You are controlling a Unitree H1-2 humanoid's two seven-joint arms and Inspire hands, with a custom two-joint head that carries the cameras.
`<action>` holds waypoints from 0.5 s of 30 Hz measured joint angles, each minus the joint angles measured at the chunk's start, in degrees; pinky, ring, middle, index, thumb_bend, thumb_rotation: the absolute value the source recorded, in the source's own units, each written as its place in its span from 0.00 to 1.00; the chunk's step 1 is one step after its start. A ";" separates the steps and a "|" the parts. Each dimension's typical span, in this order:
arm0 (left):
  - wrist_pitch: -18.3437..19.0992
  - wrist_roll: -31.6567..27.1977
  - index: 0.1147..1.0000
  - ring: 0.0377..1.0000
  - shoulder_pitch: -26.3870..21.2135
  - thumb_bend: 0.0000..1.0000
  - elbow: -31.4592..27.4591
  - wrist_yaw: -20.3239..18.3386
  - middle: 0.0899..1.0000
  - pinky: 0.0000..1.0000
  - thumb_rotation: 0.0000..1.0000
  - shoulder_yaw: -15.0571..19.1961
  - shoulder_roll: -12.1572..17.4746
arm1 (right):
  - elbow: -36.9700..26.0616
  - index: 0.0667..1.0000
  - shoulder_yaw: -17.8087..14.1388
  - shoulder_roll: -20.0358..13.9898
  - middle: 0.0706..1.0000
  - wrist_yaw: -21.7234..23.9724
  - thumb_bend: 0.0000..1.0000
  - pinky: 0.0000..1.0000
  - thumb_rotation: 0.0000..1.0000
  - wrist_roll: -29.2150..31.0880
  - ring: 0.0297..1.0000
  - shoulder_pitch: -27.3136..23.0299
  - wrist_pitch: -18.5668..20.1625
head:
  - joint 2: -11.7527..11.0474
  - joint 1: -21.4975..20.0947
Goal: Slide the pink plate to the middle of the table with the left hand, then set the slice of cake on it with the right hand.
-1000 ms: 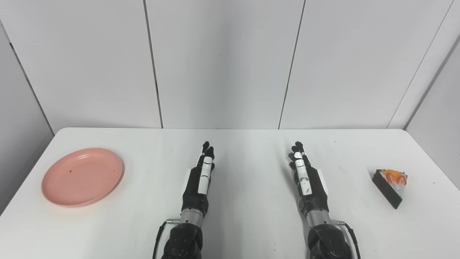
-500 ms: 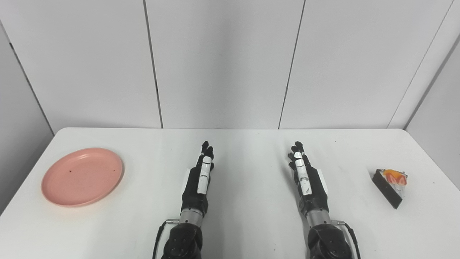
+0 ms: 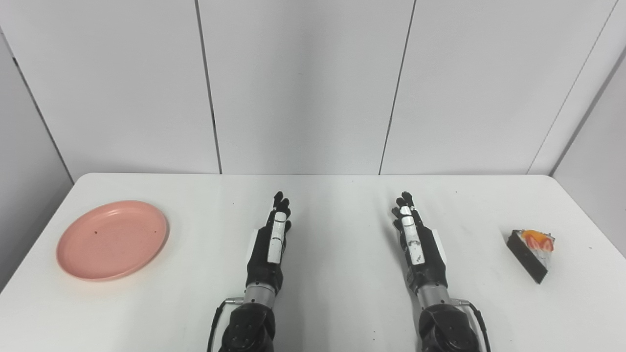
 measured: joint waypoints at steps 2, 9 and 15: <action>0.02 0.00 1.00 1.00 0.00 0.60 -0.01 0.00 1.00 1.00 1.00 -0.03 0.02 | 0.00 0.97 0.00 0.00 0.96 0.01 0.62 0.98 0.90 0.01 0.95 0.00 0.00 | 0.00 0.00; -0.01 0.03 1.00 1.00 -0.02 0.60 0.06 -0.01 1.00 1.00 1.00 -0.12 0.09 | 0.00 0.97 0.00 0.01 0.96 -0.03 0.62 0.98 0.90 0.00 0.95 0.00 0.00 | 0.00 0.00; -0.03 0.32 1.00 1.00 -0.19 0.62 0.42 0.00 1.00 1.00 1.00 -0.54 0.43 | 0.05 0.98 0.01 0.00 0.97 0.00 0.63 0.99 0.91 -0.01 0.95 0.00 0.00 | 0.00 0.00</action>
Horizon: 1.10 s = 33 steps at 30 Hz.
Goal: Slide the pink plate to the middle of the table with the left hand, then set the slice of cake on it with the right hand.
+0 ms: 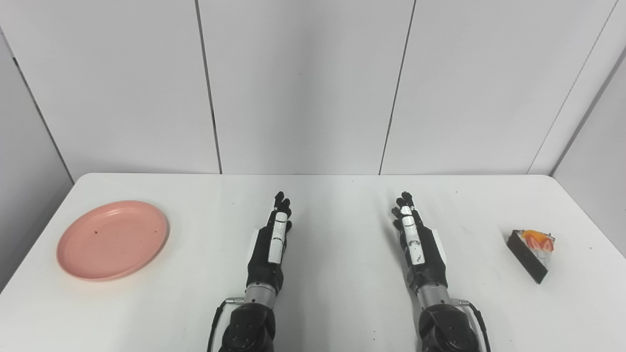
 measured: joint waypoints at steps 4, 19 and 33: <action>0.01 0.11 1.00 1.00 -0.04 0.61 0.05 0.02 1.00 1.00 1.00 -0.05 0.05 | -0.01 0.98 0.02 0.00 0.97 0.02 0.63 0.99 0.91 -0.01 0.95 0.00 0.00 | -0.09 -0.09; 0.03 -0.04 1.00 1.00 -0.01 0.61 -0.07 0.03 1.00 1.00 1.00 0.01 0.03 | -0.01 0.97 0.03 0.00 0.96 0.03 0.63 0.98 0.91 -0.08 0.95 0.00 0.00 | -0.09 0.09; -5.68 2.36 0.99 1.00 0.84 0.65 -1.44 2.94 1.00 1.00 1.00 -0.06 -0.36 | 0.97 0.99 -1.19 -1.25 0.98 2.23 0.60 1.00 0.91 3.07 0.98 -0.37 -1.51 | -5.70 17.03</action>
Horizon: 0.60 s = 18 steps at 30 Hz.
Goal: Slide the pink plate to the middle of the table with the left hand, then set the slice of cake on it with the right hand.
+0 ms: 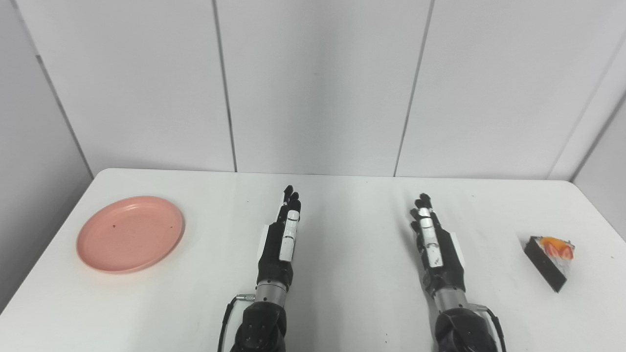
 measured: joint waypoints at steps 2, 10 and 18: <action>0.69 0.26 0.98 0.99 1.17 0.64 -2.44 0.11 0.99 1.00 1.00 -0.02 0.51 | -0.02 0.99 -0.13 -0.43 0.99 0.61 0.59 1.00 0.92 0.75 0.99 -0.04 -0.30 | -0.79 1.58; 7.24 -1.57 0.89 0.91 2.98 0.72 -11.84 0.27 0.91 0.92 1.00 4.00 4.30 | 0.16 1.00 -0.98 -2.10 1.00 2.65 0.56 1.00 0.90 2.20 1.00 0.09 -0.61 | -2.82 6.25; 14.43 -2.08 0.81 0.84 1.87 0.75 -20.94 0.26 0.83 0.89 1.00 6.77 9.42 | -1.81 1.00 -1.21 -2.00 1.00 2.64 0.52 1.00 0.93 2.11 1.00 1.35 -0.54 | -2.91 7.49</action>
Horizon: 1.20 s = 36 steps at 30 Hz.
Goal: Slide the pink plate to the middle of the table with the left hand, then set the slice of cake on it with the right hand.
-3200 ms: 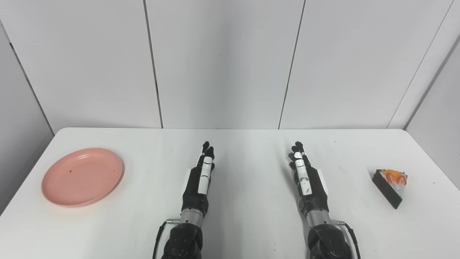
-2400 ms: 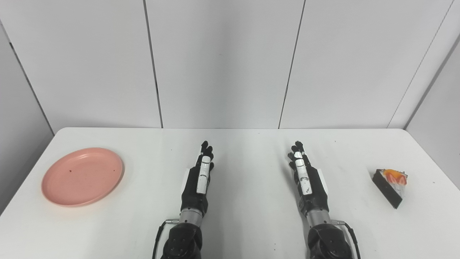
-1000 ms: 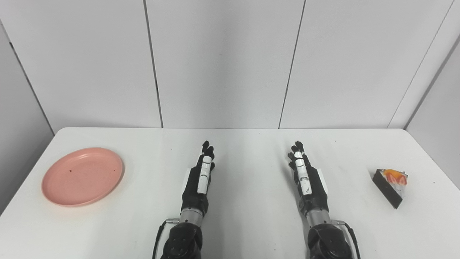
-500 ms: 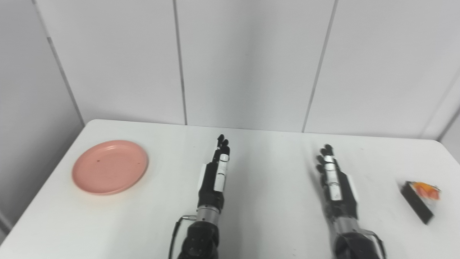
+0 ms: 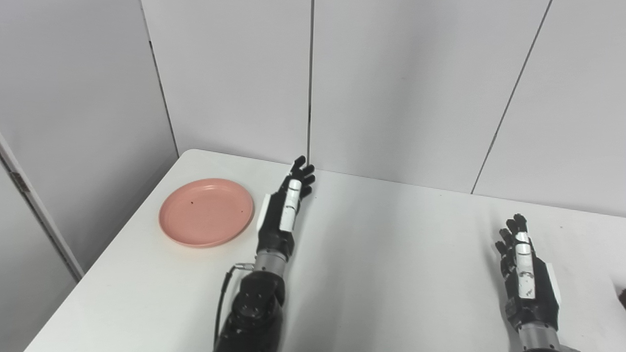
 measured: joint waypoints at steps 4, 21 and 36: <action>1.21 0.00 0.76 0.78 -1.26 0.78 -0.80 0.95 0.77 0.81 1.00 2.69 2.82 | -1.06 1.00 -0.01 -0.02 1.00 -0.05 0.48 1.00 0.95 -0.04 1.00 0.74 1.01 | -0.18 0.71; 8.79 -4.80 0.72 0.75 -5.82 0.84 -1.77 1.14 0.74 0.73 1.00 12.99 16.15 | -2.89 1.00 -0.02 0.58 1.00 -1.17 0.46 1.00 0.96 -0.44 1.00 1.44 2.94 | -0.53 1.23; -0.66 -8.34 0.70 0.74 -4.43 0.86 16.25 1.15 0.72 0.74 1.00 19.98 22.86 | -5.18 1.00 0.00 0.60 1.00 -1.07 0.43 1.00 0.94 0.10 1.00 1.74 4.61 | -0.09 0.79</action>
